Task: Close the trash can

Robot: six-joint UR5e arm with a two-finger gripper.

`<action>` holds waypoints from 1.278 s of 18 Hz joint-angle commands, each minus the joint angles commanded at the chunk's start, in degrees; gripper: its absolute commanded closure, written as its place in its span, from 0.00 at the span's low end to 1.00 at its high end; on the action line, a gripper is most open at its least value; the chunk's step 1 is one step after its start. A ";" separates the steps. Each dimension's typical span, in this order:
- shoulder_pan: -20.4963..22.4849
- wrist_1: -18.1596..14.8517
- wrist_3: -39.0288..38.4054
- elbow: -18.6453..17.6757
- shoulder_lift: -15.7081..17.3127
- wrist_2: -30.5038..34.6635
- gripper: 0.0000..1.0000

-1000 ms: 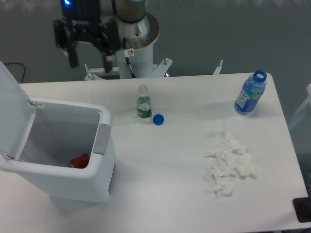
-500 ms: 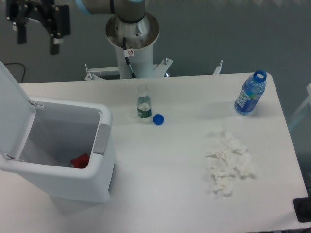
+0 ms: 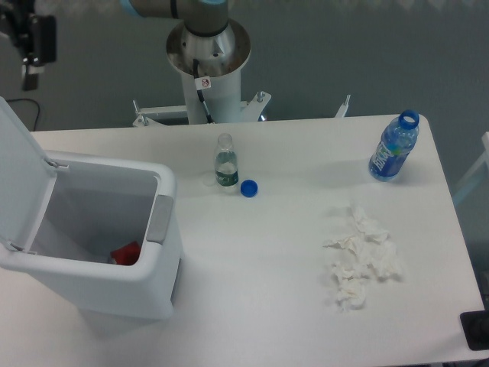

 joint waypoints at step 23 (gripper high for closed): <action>-2.21 2.20 0.09 4.32 -5.11 6.68 0.00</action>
